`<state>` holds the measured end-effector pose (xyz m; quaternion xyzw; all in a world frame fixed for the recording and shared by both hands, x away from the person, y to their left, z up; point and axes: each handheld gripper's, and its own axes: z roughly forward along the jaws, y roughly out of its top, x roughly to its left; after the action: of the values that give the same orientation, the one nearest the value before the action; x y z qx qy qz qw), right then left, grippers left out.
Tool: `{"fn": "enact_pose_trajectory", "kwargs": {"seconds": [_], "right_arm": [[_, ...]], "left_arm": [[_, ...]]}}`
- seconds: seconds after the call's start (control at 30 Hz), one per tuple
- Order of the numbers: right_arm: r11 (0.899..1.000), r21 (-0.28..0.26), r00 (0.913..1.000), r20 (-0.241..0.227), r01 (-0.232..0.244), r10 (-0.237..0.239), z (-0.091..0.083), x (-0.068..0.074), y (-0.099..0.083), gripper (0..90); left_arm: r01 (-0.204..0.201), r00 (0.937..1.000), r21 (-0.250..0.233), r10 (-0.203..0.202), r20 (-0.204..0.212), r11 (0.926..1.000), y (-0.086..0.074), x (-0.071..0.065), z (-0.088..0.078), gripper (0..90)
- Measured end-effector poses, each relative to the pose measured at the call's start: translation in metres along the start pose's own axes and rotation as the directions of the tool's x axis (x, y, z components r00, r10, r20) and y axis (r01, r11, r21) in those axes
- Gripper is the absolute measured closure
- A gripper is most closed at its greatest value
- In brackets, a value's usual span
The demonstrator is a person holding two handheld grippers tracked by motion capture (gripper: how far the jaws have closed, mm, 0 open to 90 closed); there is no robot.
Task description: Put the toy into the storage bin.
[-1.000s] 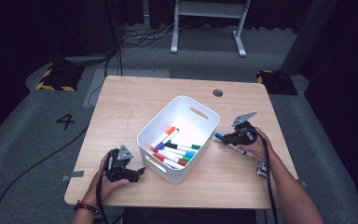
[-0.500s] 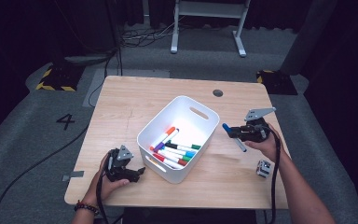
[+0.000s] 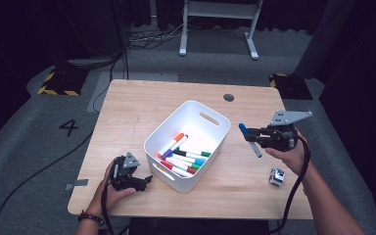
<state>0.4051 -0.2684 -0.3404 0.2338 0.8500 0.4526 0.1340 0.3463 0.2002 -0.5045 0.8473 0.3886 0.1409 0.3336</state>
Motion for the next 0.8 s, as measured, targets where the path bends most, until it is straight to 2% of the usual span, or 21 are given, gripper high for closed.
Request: {"fn": "enact_pose_trajectory", "kwargs": {"seconds": [0.17,0.47,0.8], "right_arm": [[1.000,0.000,0.9999,0.002,0.013,-0.013,-0.002,0.011,0.013,74.7],[0.999,-0.029,0.9986,-0.039,0.034,-0.035,-0.003,0.031,0.044,74.7],[0.997,-0.030,0.9950,-0.063,0.075,-0.077,0.014,0.057,0.088,74.7]], "left_arm": [[0.000,1.0000,0.000,0.000,-0.004,1.0000,0.000,0.000,0.000,10.3],[0.001,1.0000,0.000,-0.001,-0.003,1.0000,0.000,0.000,0.000,10.3],[0.000,1.0000,0.001,0.000,-0.001,1.0000,0.000,0.000,0.000,10.3]]}}
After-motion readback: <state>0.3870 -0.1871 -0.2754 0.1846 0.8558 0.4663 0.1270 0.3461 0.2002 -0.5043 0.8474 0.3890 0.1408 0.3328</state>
